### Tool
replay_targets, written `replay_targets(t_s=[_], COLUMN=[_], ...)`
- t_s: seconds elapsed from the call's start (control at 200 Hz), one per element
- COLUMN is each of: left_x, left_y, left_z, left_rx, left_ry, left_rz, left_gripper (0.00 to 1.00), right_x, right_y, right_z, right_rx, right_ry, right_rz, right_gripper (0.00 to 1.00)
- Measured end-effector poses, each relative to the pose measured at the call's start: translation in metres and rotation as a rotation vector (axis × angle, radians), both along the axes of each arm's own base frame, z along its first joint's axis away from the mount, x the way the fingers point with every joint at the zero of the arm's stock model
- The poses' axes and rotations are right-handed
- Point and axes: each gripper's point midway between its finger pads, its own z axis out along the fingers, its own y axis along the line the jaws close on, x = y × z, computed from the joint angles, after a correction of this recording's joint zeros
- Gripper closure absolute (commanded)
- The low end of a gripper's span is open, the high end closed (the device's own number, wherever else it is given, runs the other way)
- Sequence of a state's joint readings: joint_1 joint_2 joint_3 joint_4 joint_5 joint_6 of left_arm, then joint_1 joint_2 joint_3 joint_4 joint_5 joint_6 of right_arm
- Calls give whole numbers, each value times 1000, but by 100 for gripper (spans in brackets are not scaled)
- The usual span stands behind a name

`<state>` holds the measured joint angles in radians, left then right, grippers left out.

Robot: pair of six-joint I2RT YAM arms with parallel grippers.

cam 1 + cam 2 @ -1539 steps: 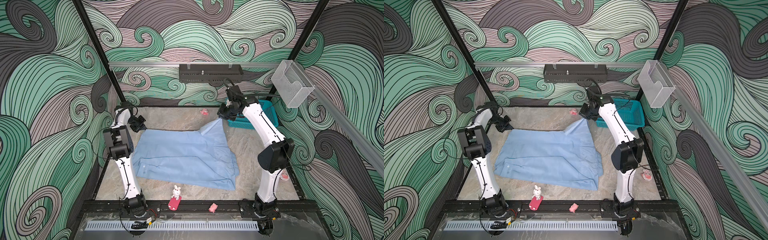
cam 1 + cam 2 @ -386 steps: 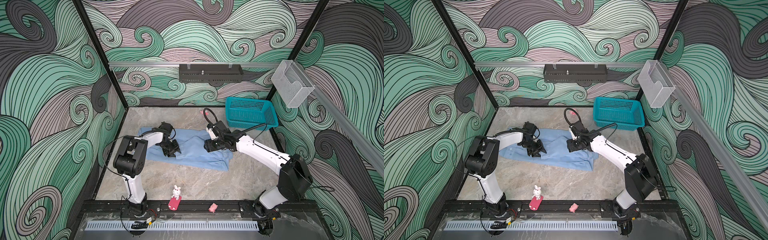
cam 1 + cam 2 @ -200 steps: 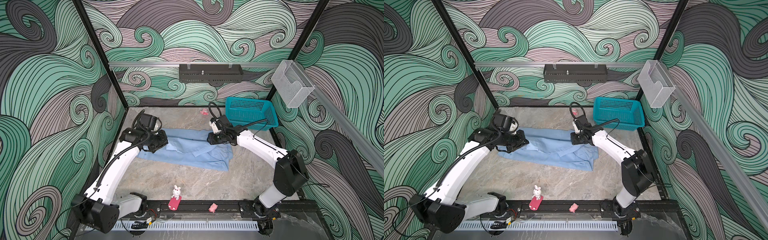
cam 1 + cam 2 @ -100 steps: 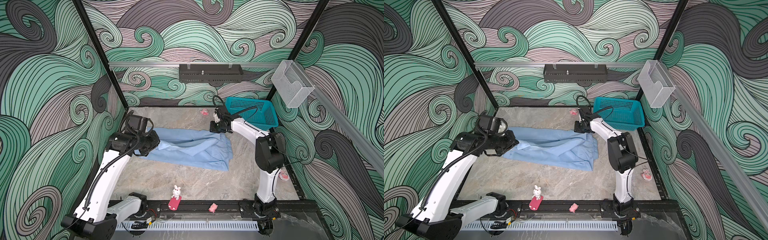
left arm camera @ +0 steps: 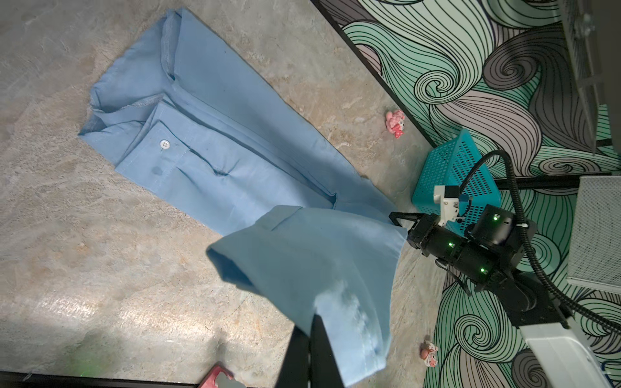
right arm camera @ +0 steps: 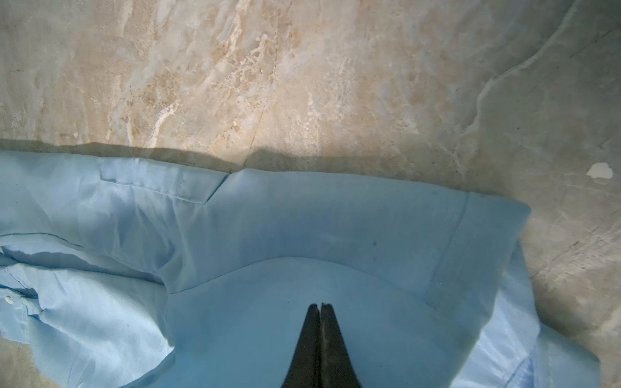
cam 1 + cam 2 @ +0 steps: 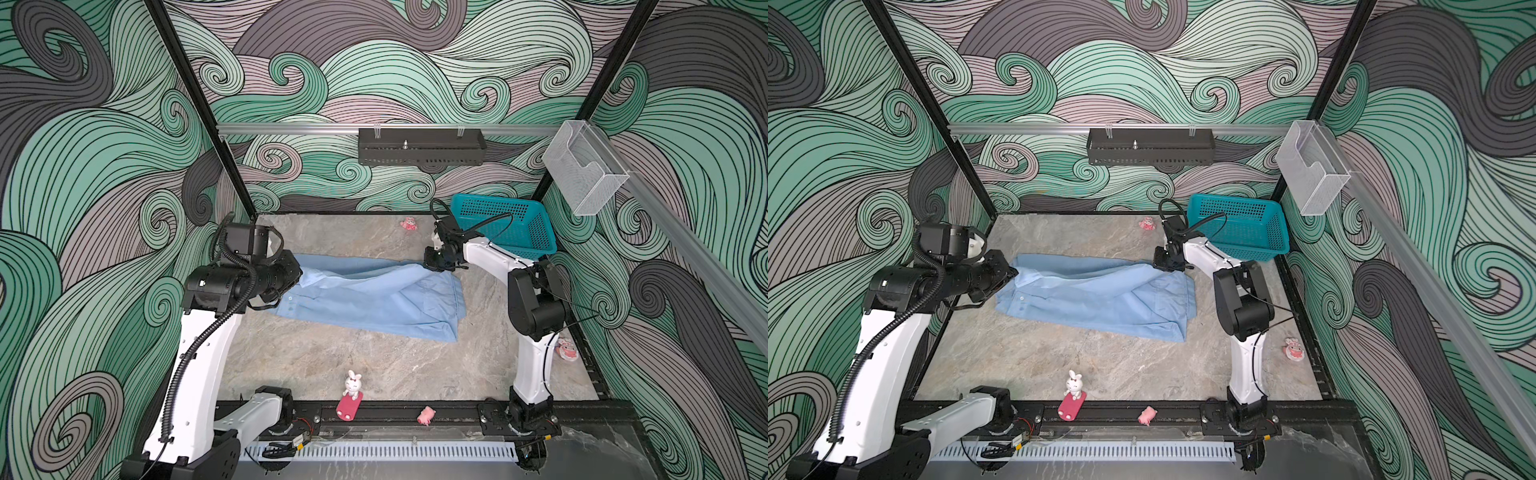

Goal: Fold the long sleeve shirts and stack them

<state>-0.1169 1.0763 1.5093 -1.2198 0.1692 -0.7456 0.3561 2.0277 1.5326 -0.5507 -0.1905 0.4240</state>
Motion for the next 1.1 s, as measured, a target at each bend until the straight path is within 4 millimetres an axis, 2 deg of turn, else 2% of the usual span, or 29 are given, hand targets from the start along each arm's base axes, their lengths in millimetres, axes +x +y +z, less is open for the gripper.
replay_targets(t_s=[0.14,0.32,0.415,0.585,0.736,0.811,0.906,1.056,1.101], left_x=[1,5,9,22,32,38,49,73,80], left_y=[-3,-5,-8,-14,-18,-18,-9,12,17], left_z=[-2,-9,-17,-31,-37,-39,-42,-53,-58], left_rx=[-4,-6,-15,-32,-44,-57,-82,-125,-140], left_ry=[8,29,54,93,103,105,110,128,140], left_rz=[-16,-31,-44,-63,-75,-73,-40,32,52], left_gripper=[100,100,100,100,100,100,100,100,100], right_x=[-8,-27,-29,-19,7,17,18,9,12], right_y=[-7,-25,-33,-37,-29,-26,-25,-31,-32], right_z=[-8,-32,-36,-24,2,4,-10,-53,-51], right_rx=[-27,-69,-77,-68,-40,-32,-42,-79,-76], right_ry=[36,123,141,123,57,38,65,160,153], right_rz=[-14,-53,-72,-89,-90,-90,-89,-95,-101], right_gripper=[100,100,100,100,100,100,100,100,100])
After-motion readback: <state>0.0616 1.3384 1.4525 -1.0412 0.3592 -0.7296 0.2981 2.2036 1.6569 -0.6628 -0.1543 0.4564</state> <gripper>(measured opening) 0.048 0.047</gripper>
